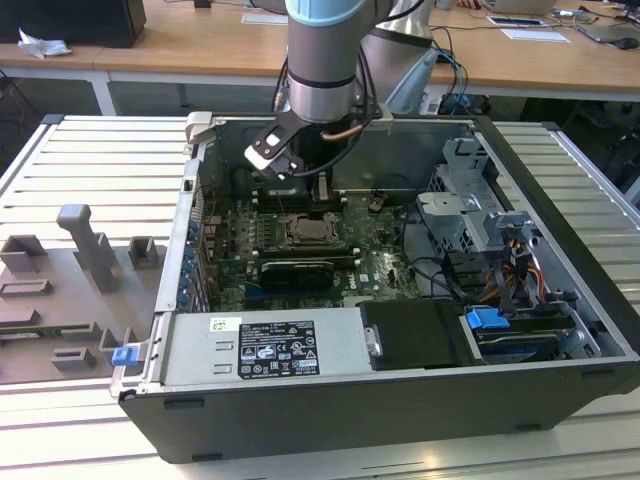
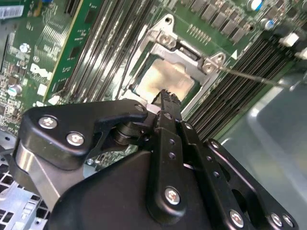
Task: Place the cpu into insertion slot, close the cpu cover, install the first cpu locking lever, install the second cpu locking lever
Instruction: 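Close the cpu cover, then install the first cpu locking lever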
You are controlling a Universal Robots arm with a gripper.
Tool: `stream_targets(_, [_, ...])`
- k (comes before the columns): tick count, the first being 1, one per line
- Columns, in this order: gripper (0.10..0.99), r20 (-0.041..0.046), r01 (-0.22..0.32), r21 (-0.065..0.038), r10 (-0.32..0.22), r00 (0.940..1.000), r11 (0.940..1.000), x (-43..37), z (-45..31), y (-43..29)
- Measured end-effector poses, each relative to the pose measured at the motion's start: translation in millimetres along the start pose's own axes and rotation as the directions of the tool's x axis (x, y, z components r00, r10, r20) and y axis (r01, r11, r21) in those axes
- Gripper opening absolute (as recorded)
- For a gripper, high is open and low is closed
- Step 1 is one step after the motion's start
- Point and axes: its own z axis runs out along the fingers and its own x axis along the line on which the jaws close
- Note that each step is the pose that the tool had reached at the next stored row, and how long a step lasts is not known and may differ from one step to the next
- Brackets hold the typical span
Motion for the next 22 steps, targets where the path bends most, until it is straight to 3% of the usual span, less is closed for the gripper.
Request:
stream_targets(13, [0.106, -0.0001, 0.0, 0.0, 0.0, 1.0, 1.0, 0.3, 0.4, -8.9])
stream_targets(22, [0.106, -0.0001, 0.0, 0.0, 0.0, 1.0, 1.0, 0.3, -2.4, -9.1])
